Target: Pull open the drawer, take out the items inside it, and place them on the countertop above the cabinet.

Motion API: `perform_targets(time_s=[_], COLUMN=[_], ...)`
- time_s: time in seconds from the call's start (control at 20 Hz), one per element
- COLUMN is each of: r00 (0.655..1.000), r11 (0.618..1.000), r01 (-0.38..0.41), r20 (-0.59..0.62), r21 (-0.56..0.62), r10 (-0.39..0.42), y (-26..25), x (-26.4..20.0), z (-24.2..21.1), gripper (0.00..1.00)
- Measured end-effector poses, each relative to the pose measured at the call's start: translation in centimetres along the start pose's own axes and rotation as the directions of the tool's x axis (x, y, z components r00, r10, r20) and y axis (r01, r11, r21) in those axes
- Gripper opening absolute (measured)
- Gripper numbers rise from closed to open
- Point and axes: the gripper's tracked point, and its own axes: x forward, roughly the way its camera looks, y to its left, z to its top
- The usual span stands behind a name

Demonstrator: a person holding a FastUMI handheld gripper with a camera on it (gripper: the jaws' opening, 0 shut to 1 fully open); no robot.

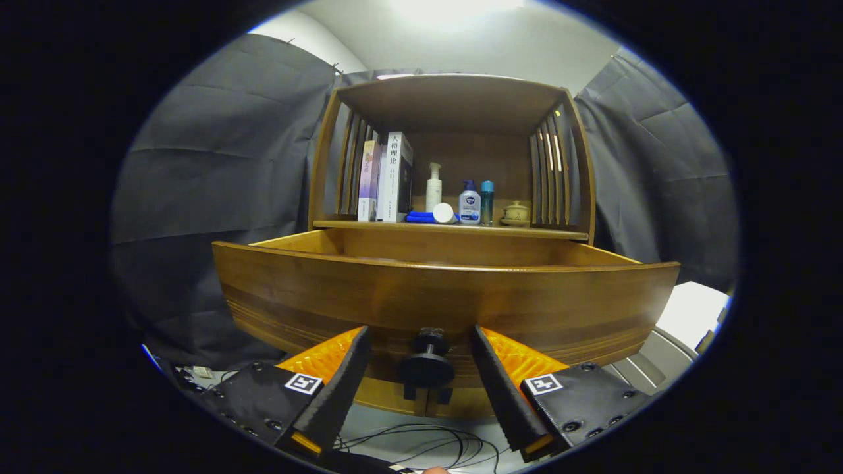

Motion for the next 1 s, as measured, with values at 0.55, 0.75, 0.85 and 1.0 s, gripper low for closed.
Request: perform_targets(time_s=[0.55, 0.75, 0.85, 1.0], r00=[0.996, 0.999, 0.998, 0.996], r11=[0.999, 0.999, 0.999, 0.995], r01=[-0.024, 0.019, 0.046, 0.073], r20=[0.082, -0.045, -0.054, -0.058], r21=[-0.038, 0.041, 0.025, 0.063], r10=[0.027, -0.017, -0.045, -0.069], y=[2.3, -0.3, -0.4, -0.5], x=[0.2, 0.3, 0.8, 0.9], z=[2.0, -1.8, -1.9, -1.8], gripper=[0.97, 0.97, 0.96, 0.95])
